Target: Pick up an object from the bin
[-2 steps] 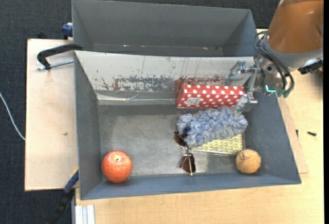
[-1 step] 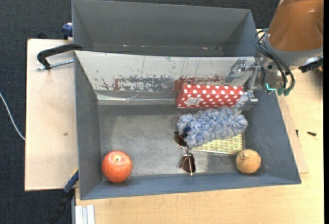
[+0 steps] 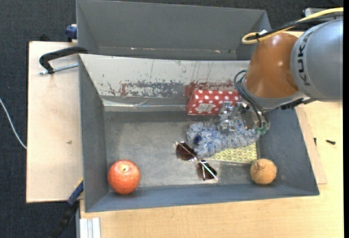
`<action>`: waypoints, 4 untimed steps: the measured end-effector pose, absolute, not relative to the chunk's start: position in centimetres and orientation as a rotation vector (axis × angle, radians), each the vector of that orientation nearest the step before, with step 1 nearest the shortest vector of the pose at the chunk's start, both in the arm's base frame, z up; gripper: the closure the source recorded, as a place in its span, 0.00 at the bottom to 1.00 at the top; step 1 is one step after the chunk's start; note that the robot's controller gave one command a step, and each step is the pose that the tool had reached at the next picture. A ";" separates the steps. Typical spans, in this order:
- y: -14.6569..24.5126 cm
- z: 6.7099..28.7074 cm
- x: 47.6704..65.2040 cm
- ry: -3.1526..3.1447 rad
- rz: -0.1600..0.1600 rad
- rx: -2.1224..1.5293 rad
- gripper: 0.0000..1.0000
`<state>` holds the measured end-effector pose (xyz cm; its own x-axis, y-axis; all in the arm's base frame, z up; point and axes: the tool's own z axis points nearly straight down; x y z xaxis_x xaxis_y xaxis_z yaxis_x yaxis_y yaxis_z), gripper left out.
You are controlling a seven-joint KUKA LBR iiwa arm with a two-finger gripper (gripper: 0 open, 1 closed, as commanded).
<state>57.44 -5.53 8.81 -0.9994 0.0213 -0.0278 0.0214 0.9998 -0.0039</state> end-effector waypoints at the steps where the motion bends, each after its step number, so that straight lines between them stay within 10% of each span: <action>1: -5.5 8.2 57.3 3.108 -0.008 0.031 0.00; 2: -5.4 7.9 56.7 3.139 -0.004 0.029 1.00; 3: -5.4 7.9 56.7 3.139 -0.004 0.029 1.00; 4: -6.7 23.1 56.4 3.136 0.000 -0.007 1.00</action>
Offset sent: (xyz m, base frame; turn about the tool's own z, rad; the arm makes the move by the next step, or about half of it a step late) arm 0.0000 0.0000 0.0000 0.0000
